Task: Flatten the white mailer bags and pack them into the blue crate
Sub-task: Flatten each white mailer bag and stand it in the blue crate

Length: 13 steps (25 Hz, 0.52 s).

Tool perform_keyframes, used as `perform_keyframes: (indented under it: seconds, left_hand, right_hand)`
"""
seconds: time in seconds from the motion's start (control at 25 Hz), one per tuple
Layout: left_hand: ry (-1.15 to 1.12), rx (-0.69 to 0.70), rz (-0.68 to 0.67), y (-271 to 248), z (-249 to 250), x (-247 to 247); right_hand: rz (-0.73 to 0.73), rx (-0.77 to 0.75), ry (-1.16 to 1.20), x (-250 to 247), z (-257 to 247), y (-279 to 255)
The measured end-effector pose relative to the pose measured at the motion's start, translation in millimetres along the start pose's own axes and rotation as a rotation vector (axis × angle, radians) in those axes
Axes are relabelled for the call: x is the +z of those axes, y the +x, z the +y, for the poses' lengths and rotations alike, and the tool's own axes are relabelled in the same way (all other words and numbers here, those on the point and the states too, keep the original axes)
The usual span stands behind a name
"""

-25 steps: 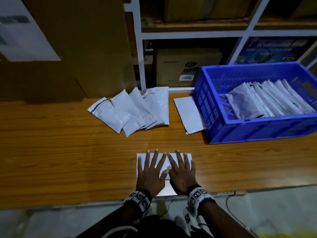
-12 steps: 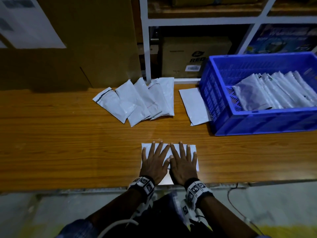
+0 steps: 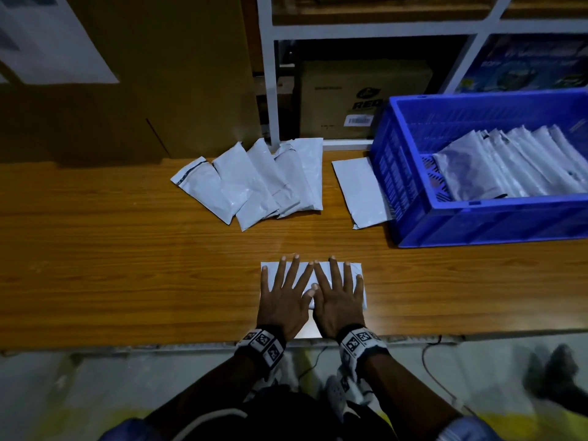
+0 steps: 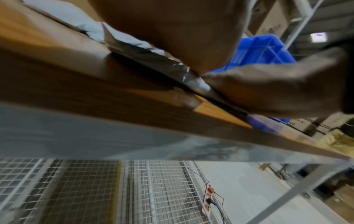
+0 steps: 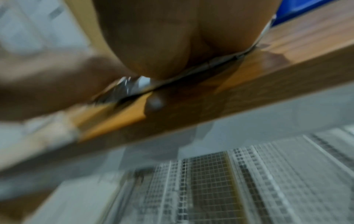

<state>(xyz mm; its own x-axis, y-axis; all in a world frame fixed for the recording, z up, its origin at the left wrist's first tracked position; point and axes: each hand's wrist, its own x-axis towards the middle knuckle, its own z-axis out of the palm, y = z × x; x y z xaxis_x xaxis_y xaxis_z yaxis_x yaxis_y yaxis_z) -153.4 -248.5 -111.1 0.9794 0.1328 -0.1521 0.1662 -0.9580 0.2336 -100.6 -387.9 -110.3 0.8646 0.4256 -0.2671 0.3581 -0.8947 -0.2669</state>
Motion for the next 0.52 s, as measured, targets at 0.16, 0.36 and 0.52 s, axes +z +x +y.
perform_keyframes:
  seconds: [0.16,0.36,0.52]
  left_hand:
    - [-0.04,-0.034,-0.018,-5.8,2.1,5.0]
    - [-0.043,-0.036,-0.058,-1.7,-0.9,1.6]
    - [-0.06,-0.023,-0.073,-0.6,-3.0,-2.0]
  right_hand:
    - [-0.059,-0.03,0.062,-4.2,5.1,2.7]
    - [-0.003,-0.076,0.092,-15.8,3.9,-2.0]
    - [0.023,-0.059,0.077,-5.5,-1.9,-4.2]
